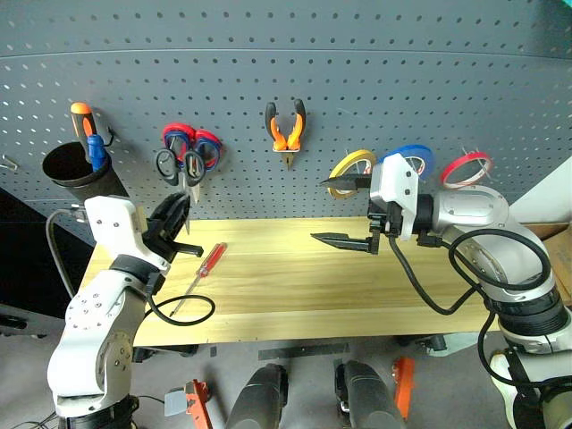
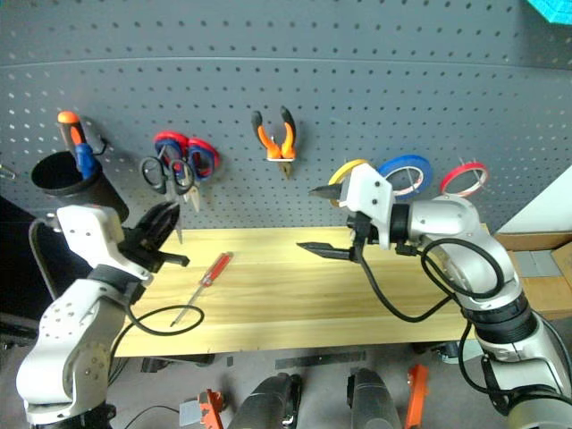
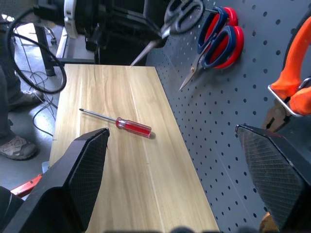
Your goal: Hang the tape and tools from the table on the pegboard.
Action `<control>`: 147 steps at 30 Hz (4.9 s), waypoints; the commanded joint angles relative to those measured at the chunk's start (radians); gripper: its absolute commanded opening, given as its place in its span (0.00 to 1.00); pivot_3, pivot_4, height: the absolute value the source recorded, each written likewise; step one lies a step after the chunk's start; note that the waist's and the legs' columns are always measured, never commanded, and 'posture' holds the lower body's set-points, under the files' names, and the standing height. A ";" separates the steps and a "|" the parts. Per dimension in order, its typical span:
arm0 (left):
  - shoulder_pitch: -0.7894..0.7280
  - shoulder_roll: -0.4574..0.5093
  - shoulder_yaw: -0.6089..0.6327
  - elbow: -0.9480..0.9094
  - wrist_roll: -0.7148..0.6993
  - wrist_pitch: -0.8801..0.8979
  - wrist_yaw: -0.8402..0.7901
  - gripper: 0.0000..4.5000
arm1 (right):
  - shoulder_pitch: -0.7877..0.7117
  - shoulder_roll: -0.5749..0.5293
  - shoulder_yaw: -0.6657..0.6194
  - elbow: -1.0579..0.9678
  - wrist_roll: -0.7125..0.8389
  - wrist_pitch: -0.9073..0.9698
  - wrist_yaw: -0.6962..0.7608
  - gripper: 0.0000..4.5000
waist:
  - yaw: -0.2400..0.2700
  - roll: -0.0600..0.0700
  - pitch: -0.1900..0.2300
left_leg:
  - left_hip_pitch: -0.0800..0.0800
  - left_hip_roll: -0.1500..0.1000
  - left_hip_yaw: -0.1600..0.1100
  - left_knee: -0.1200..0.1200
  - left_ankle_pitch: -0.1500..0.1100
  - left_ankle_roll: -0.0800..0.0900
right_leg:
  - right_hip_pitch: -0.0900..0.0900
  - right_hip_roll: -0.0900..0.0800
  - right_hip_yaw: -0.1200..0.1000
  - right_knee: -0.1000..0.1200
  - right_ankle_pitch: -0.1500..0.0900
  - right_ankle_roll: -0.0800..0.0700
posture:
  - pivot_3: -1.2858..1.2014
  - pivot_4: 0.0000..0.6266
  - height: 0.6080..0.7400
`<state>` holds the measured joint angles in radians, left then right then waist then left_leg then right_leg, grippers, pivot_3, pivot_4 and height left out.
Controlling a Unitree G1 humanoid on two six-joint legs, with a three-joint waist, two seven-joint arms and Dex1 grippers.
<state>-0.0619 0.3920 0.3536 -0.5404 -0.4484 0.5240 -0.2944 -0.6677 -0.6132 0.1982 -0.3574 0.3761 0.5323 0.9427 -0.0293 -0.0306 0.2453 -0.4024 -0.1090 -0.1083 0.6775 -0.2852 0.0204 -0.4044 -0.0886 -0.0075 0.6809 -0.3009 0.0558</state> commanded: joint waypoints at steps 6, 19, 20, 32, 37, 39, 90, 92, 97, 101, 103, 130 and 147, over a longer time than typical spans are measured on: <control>-0.020 0.002 0.011 0.018 0.005 -0.015 0.028 0.01 | -0.014 0.002 -0.015 -0.048 0.013 0.006 0.000 1.00 | 0.000 0.000 0.000 | 0.000 0.000 0.000 0.000 0.000 0.000 | 0.000 0.000 0.000 0.000 0.000 0.000 | 0.48 0.30 1.00; -0.095 0.005 -0.002 0.118 0.016 -0.017 0.061 0.17 | -0.049 0.070 -0.030 -0.034 0.022 0.021 -0.054 1.00 | -0.004 0.000 0.000 | 0.000 0.000 0.000 0.001 0.000 0.000 | 0.000 0.000 -0.001 0.001 0.000 0.000 | 0.48 0.32 1.00; -0.090 0.004 -0.006 0.114 0.015 -0.017 0.058 0.24 | -0.049 0.072 -0.032 -0.037 0.025 0.025 -0.056 1.00 | -0.004 0.000 0.000 | 0.000 0.000 0.000 0.001 0.000 0.000 | 0.000 0.000 -0.001 0.001 0.000 0.000 | 0.48 0.32 1.00; -0.002 0.034 -0.034 0.164 0.098 -0.014 0.057 0.99 | -0.076 0.158 -0.116 -0.063 0.155 0.115 -0.138 1.00 | -0.005 0.000 0.000 | 0.000 0.000 0.000 0.001 0.000 0.000 | 0.000 0.000 0.000 0.001 0.001 -0.001 | 0.48 0.32 1.00; 0.015 0.089 -0.142 0.248 0.193 0.058 0.048 0.99 | -0.060 0.167 -0.100 -0.083 0.156 0.128 -0.168 1.00 | -0.005 0.000 0.000 | 0.000 0.000 0.000 0.001 0.000 0.000 | -0.001 0.000 0.000 0.001 0.001 -0.001 | 0.47 0.33 1.00; -0.018 0.113 -0.191 0.306 0.209 0.115 0.024 0.99 | -0.046 0.161 -0.078 -0.095 0.149 0.148 -0.178 1.00 | -0.004 0.001 0.000 | 0.000 0.000 0.000 0.001 0.000 0.000 | -0.001 0.000 -0.001 0.001 0.001 -0.001 | 0.47 0.33 1.00; 0.152 0.001 -0.019 0.120 0.324 -0.109 0.116 0.19 | 0.002 0.094 0.005 -0.146 0.108 0.109 -0.095 1.00 | -0.045 0.001 -0.001 | 0.000 0.000 0.000 0.000 0.000 0.000 | -0.001 -0.001 0.000 0.001 0.001 -0.001 | 0.48 0.33 1.00; 0.151 -0.014 0.026 0.078 0.310 -0.154 0.137 0.19 | -0.009 0.093 -0.010 -0.134 0.120 0.104 -0.080 1.00 | -0.027 0.001 -0.001 | 0.000 0.001 0.000 0.000 0.000 -0.001 | -0.001 0.000 -0.001 0.002 0.001 -0.001 | 0.49 0.32 1.00; 0.074 0.006 0.107 -0.019 0.335 -0.175 0.207 0.19 | -0.042 0.057 -0.046 -0.129 0.226 0.197 -0.013 1.00 | 0.001 0.000 -0.002 | 0.001 0.001 -0.001 0.001 0.000 -0.001 | -0.001 0.000 -0.002 0.001 0.003 -0.003 | 0.50 0.30 1.00; -0.011 0.045 0.124 -0.091 0.326 -0.137 0.213 0.19 | -0.075 0.045 -0.043 -0.107 0.232 0.183 0.022 1.00 | 0.007 -0.001 -0.005 | 0.001 0.001 -0.001 0.002 0.000 -0.001 | -0.001 0.000 -0.003 0.000 0.003 -0.002 | 0.51 0.29 1.00; -0.077 0.073 0.136 -0.097 0.314 -0.118 0.214 0.19 | -0.087 0.046 -0.039 -0.092 0.226 0.170 0.033 1.00 | 0.007 -0.002 -0.007 | 0.000 0.001 -0.001 0.001 0.000 -0.001 | -0.001 0.000 -0.003 0.001 0.003 -0.002 | 0.51 0.28 1.00; -0.559 0.231 0.117 0.641 0.322 -0.479 0.204 0.19 | -0.150 0.131 -0.013 -0.019 0.181 0.141 0.022 1.00 | -0.001 -0.005 -0.016 | 0.000 0.001 -0.001 0.002 0.001 -0.002 | -0.002 0.000 -0.004 0.001 0.004 -0.001 | 0.49 0.28 1.00; -0.507 0.190 0.098 0.679 0.320 -0.555 0.242 0.19 | -0.198 0.195 -0.078 0.023 0.197 0.206 -0.125 1.00 | -0.011 -0.006 -0.017 | 0.000 0.001 0.000 0.002 0.001 -0.002 | -0.002 0.000 -0.004 0.002 0.004 -0.001 | 0.48 0.29 1.00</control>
<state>-0.5708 0.5764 0.4392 0.1970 -0.1315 -0.0130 -0.0667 -0.8443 -0.4187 0.1512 -0.3182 0.5611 0.7466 0.8250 -0.0400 -0.0368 0.2280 -0.4025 -0.1082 -0.1088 0.6797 -0.2842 0.0180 -0.4067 -0.0889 -0.0112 0.6832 -0.2970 0.0548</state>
